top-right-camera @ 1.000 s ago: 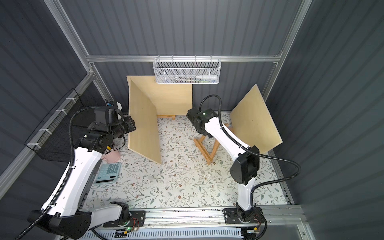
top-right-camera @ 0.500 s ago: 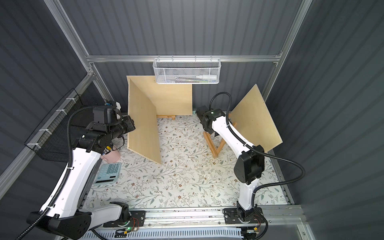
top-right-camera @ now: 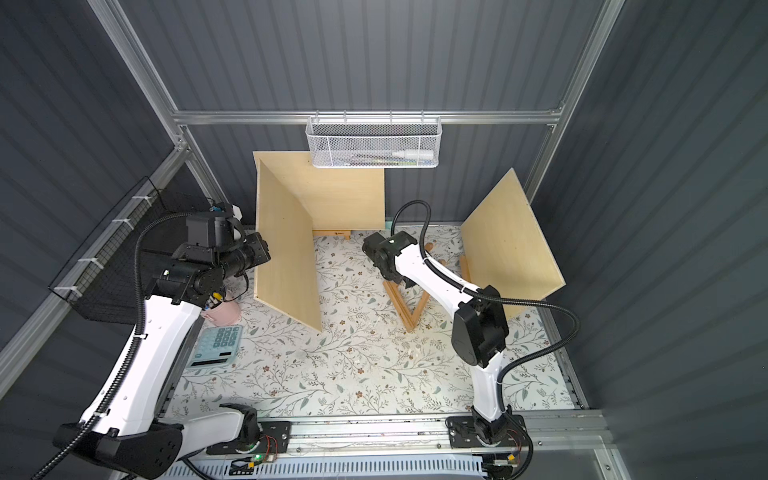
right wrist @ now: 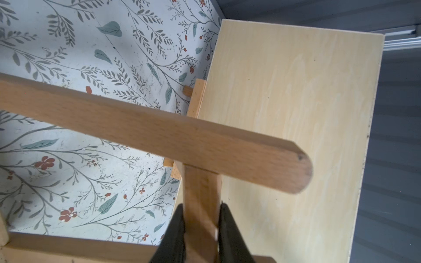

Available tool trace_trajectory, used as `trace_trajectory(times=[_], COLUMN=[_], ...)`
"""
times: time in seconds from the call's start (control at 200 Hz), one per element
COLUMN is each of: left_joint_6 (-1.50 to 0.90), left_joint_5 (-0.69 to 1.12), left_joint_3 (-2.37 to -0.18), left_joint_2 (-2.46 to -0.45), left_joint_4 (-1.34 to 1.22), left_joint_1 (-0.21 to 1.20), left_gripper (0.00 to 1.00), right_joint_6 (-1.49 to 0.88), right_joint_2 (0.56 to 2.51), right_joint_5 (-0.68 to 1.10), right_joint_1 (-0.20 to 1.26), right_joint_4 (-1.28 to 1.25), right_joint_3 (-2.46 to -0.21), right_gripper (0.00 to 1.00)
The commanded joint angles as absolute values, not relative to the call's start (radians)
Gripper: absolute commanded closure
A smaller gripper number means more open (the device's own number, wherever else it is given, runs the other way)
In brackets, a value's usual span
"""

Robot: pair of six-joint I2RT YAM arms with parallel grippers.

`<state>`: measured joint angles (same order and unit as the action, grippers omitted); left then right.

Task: Assemble the easel
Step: Place the easel at the center of the board.

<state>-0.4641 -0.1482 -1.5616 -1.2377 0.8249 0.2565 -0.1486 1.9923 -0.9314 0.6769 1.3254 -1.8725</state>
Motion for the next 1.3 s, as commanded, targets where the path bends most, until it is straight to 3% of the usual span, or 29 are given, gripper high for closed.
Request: trace_trajectory(times=[0.0,0.245,0.44,0.65,1.061,1.296], left_joint_6=[-0.481,-0.509,-0.548,-0.628,-0.792,-0.744], left_joint_5=[-0.16,-0.171,-0.171,-0.178,-0.643,-0.839], left_joint_3=[-1.671,-1.665,-1.674,-1.686,-1.839,-1.892], left_joint_2=[-1.202,-1.188,-1.183,-1.192,-1.372,-1.437], left_joint_4=[0.648,0.676,0.725,0.754,0.805,0.8], left_joint_1=[0.255,0.256,0.262,0.319,0.886,1.035], left_gripper=[1.0,1.0,1.0,1.0,1.0,1.0], right_joint_6=[-0.274,-0.349,-0.377,-0.386,-0.334,-0.4], right_joint_2=[2.044,2.06,2.027,1.988,1.841,1.613], right_joint_5=[-0.76,-0.561,-0.403,-0.331,-0.393,-0.106], right_joint_1=[0.684,0.687,0.69,0.69,0.657,0.404], right_joint_4=[1.363,1.325,1.273,1.26,1.267,1.087], right_joint_3=[-1.871,-1.911,-1.937,-2.008,-2.128,-1.795], right_gripper=[0.96,0.88,0.53,0.37,0.24,0.25])
